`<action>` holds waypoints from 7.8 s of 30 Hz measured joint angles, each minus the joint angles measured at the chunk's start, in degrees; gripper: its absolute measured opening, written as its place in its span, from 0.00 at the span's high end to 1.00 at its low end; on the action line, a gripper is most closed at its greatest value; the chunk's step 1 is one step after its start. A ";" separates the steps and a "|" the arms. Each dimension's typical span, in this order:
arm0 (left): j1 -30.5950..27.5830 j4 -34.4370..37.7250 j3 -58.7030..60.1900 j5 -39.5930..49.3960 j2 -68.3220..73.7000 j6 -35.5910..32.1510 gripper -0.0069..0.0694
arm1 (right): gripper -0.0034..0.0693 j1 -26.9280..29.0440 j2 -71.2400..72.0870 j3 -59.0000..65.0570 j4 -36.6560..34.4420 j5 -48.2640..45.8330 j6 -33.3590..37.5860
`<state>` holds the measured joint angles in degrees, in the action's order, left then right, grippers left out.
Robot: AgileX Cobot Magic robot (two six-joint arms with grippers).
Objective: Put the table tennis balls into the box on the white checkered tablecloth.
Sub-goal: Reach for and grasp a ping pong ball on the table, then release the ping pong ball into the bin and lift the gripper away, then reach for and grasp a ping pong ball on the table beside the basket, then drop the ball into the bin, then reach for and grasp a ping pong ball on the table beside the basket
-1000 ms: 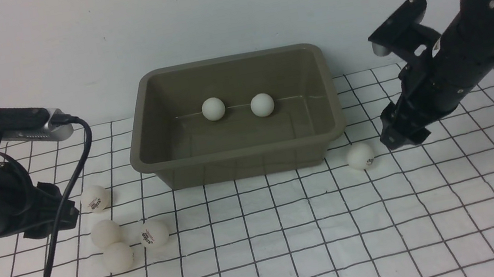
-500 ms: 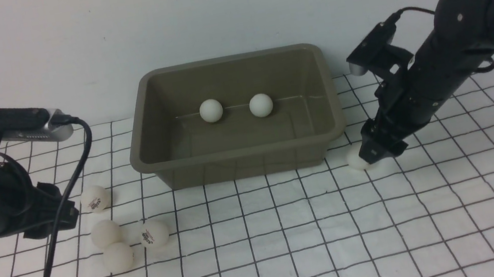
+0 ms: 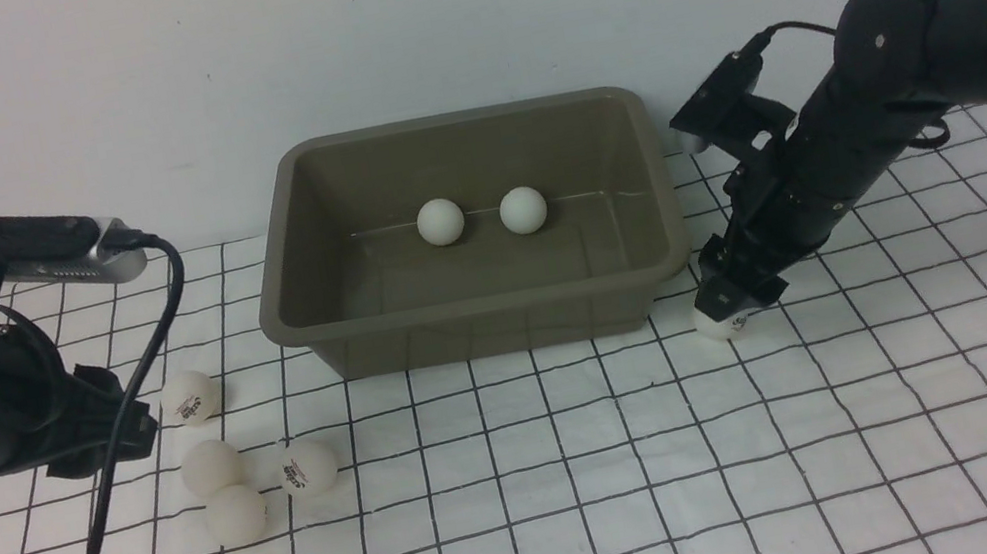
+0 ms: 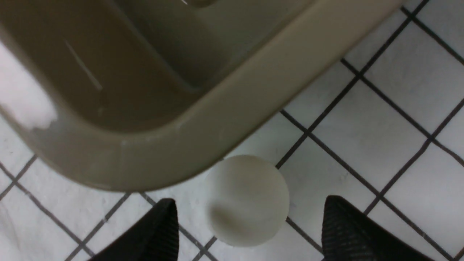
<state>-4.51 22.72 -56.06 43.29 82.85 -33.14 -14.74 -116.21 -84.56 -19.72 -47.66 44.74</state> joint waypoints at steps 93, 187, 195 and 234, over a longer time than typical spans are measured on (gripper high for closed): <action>0.00 1.97 -3.44 -10.79 10.48 -0.38 0.43 | 0.28 -8.44 -6.12 -51.63 11.99 -22.21 -22.01; 21.25 -13.97 -51.37 8.79 42.31 10.39 0.32 | 0.30 -8.44 25.52 -49.86 25.51 -26.32 -27.43; 21.25 -14.23 -52.83 12.81 41.81 10.68 0.16 | 0.30 -8.44 25.52 -49.86 25.51 -26.32 -27.43; 10.60 -15.76 -19.82 14.29 18.31 13.83 0.21 | 0.30 -8.44 25.57 -47.05 25.10 -26.32 -28.48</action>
<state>6.09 6.96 -75.89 57.58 101.16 -19.31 -23.18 -90.64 -131.61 5.38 -73.98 16.26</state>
